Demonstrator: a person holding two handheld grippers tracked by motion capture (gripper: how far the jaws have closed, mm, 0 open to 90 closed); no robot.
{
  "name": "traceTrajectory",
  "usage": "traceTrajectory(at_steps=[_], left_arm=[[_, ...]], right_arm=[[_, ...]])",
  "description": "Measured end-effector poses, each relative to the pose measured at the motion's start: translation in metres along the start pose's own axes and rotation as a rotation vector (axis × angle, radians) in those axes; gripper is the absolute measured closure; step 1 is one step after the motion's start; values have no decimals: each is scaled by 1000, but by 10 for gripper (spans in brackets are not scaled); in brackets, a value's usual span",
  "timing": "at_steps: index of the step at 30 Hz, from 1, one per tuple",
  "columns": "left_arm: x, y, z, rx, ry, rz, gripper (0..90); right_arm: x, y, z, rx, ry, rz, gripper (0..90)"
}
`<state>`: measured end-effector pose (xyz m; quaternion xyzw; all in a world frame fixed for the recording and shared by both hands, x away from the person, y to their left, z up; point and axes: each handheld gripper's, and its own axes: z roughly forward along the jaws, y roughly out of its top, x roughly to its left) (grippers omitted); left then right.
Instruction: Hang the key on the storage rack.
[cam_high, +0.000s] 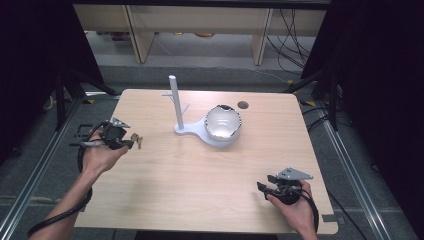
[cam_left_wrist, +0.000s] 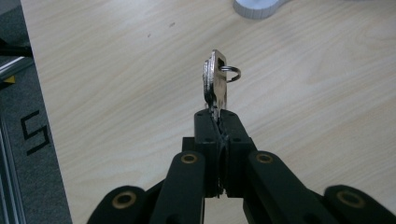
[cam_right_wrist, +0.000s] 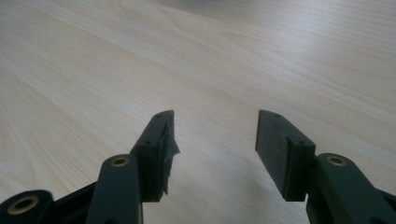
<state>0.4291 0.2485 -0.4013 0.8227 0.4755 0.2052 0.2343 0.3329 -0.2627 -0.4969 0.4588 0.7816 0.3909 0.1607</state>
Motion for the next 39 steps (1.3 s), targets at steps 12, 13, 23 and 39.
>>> traceTrajectory(at_steps=[12, 13, 23, 39], left_arm=[[-1, 24, 0, -36, -3, 9, 870], [-1, 24, 0, -36, -3, 9, 870], [-3, 42, -1, -51, 10, 29, 870], [-2, 61, 0, -61, 27, 58, 870]], right_arm=[[-1, 0, 0, 2, 3, -5, 483], [-1, 0, 0, 2, 3, -5, 483], [-2, 0, -2, -5, -12, -13, 483], [-3, 0, -2, -10, -8, -16, 482]])
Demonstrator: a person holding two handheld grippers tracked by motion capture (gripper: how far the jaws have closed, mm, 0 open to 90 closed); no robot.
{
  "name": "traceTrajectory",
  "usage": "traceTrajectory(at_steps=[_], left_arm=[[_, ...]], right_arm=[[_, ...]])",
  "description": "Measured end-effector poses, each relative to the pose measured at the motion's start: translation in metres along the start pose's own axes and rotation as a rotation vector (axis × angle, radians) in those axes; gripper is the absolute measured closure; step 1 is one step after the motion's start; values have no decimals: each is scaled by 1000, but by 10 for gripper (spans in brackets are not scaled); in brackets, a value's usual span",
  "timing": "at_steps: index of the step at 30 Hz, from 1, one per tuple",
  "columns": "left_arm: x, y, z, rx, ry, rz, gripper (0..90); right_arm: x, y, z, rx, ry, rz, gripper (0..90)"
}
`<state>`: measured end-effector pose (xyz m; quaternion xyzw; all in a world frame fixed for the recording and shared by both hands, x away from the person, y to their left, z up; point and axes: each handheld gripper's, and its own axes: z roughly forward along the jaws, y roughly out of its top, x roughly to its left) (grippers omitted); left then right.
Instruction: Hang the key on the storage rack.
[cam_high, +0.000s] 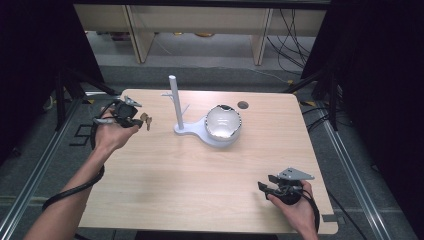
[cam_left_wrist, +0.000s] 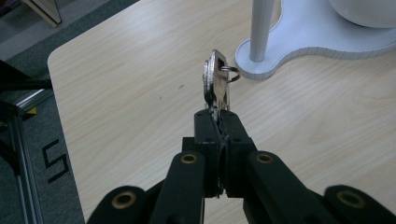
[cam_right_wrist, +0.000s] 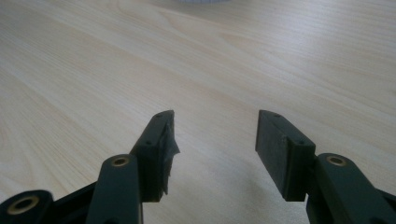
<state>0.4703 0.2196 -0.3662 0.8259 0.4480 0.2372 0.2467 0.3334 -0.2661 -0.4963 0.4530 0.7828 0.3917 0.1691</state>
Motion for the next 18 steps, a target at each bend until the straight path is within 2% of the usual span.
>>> traceTrajectory(at_steps=[9, 10, 11, 13, 18], left_arm=[[1, 11, 0, -1, 15, 17, 869], [1, 12, 1, -6, 5, 31, 869], [1, 12, 1, -6, 5, 31, 869], [1, 18, 0, -25, 13, 57, 869], [1, 26, -2, -41, 21, 68, 869]], right_arm=[[1, 0, 1, 1, 0, 3, 482], [1, 0, 1, 1, 0, 2, 482], [1, 0, 1, 1, 0, 2, 482], [0, 0, 1, 1, 0, 2, 482], [1, 0, 1, 0, 0, 3, 481]])
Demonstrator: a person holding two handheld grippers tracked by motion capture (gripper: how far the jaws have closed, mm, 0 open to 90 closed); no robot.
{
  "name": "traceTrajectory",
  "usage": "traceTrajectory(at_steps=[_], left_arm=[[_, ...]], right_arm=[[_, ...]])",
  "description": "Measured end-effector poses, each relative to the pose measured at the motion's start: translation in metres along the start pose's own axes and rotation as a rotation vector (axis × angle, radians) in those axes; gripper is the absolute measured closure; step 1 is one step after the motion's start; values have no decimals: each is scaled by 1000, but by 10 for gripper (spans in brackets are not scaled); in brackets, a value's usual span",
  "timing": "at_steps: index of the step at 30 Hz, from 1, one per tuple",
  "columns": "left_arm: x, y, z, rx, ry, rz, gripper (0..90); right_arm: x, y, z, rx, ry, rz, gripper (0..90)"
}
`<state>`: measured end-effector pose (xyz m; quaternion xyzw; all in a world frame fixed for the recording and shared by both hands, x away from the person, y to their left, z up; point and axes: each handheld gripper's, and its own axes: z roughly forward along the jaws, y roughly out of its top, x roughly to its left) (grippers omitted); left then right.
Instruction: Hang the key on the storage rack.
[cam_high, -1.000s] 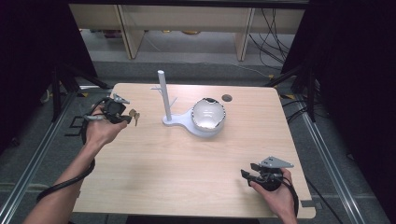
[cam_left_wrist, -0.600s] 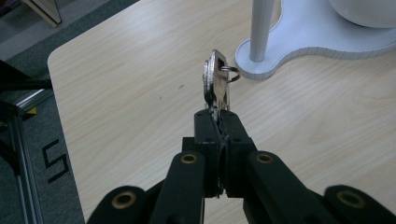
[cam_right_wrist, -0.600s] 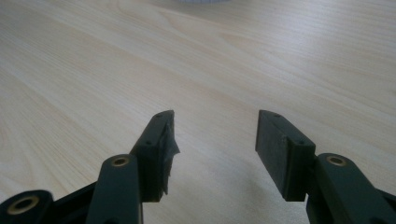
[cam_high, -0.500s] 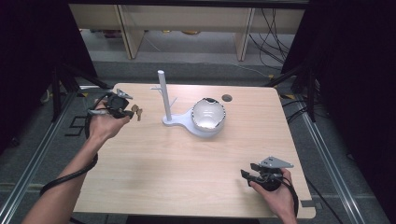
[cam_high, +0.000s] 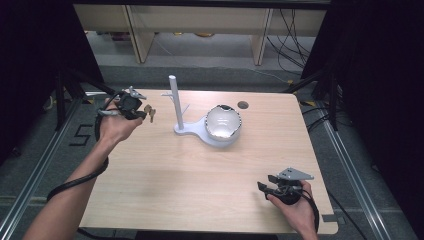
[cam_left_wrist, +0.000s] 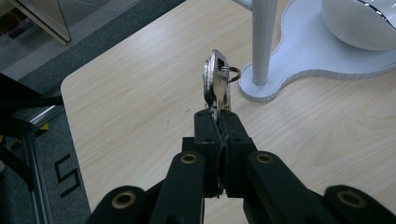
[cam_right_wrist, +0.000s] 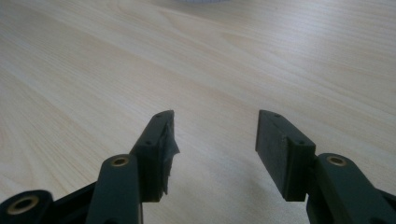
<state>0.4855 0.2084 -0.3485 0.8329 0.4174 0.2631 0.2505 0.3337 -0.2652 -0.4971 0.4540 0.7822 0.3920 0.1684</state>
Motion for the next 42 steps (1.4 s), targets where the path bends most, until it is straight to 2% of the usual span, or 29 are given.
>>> traceTrajectory(at_steps=[5, 6, 15, 16, 19, 21, 22, 33, 34, 38, 39, 40, 42], left_arm=[[0, 7, -3, -9, 8, 14, 869], [0, 9, -3, -15, 10, 8, 869], [-3, 19, -3, -26, 14, 24, 869], [-4, 21, -3, -25, 17, 27, 869], [-4, 24, -4, -28, 19, 30, 869], [-3, 26, -4, -30, 21, 31, 869], [-3, 28, -5, -30, 26, 28, 869], [-5, 38, -7, -41, 29, 42, 868], [-6, 40, -7, -45, 30, 42, 868], [-7, 43, -7, -51, 30, 45, 868], [-8, 45, -8, -50, 30, 49, 868], [-8, 45, -7, -53, 31, 48, 868], [-8, 47, -8, -53, 36, 56, 868]], right_arm=[[0, 0, 0, 2, 0, -3, 481], [-1, 0, 1, -5, 22, -1, 481], [-2, 0, 0, -2, 22, -6, 481], [-2, 0, 0, 0, 35, 3, 481], [-2, 0, 0, 0, 33, 0, 480], [-1, -1, 0, 1, 28, 18, 480], [-2, 0, 0, 0, 36, 4, 480], [-2, 0, 1, 5, 34, 3, 480], [-2, 0, 1, -4, 22, -3, 480], [-2, -1, 1, 1, 33, 1, 479], [0, -1, 0, 3, 24, 26, 479], [-3, 0, 0, 0, 16, -19, 479], [-3, 0, 0, -1, 14, -20, 479]])
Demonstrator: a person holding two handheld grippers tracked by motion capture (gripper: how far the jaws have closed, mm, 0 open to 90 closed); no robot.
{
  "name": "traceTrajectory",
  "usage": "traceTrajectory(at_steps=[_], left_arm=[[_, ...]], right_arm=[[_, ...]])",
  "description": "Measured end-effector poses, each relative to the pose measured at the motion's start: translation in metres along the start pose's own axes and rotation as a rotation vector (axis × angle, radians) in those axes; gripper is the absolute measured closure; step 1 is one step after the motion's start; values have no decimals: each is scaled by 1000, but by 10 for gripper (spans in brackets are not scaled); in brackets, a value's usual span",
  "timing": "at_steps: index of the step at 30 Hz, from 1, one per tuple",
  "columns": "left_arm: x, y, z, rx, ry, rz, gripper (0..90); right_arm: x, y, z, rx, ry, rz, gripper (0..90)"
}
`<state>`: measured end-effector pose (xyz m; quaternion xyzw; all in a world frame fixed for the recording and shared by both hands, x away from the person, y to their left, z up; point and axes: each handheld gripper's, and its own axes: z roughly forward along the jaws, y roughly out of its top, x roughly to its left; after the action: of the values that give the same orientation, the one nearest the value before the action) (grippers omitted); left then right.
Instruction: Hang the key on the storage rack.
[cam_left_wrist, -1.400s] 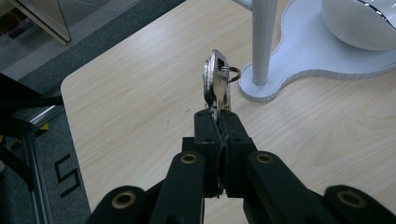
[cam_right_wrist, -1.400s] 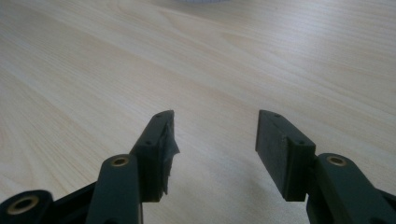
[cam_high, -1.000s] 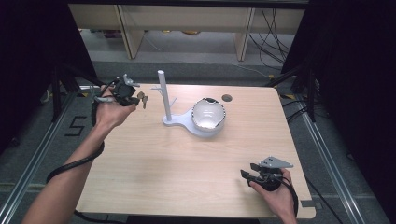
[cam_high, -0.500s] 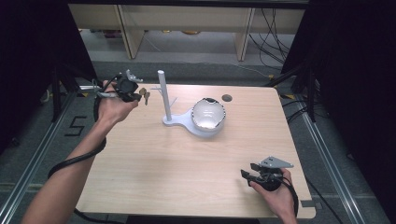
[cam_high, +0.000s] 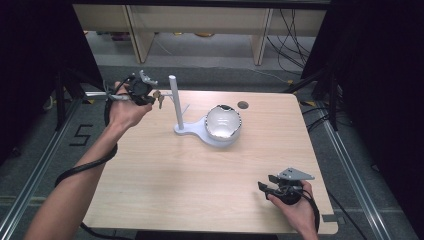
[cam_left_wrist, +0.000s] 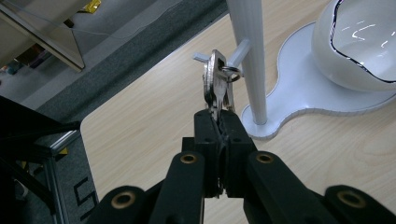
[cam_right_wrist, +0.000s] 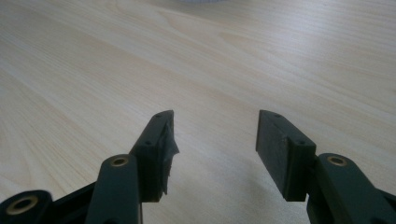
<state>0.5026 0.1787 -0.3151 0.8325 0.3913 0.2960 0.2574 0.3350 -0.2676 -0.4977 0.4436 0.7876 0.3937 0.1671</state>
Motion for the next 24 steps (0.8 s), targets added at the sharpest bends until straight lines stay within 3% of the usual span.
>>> traceTrajectory(at_steps=[12, 24], left_arm=[[2, 4, 1, 12, 7, 19, 866], [0, 11, 1, 30, 21, 63, 864]], right_arm=[[0, 0, 0, 0, -1, 5, 479], [0, 0, 0, 2, 4, 1, 477]])
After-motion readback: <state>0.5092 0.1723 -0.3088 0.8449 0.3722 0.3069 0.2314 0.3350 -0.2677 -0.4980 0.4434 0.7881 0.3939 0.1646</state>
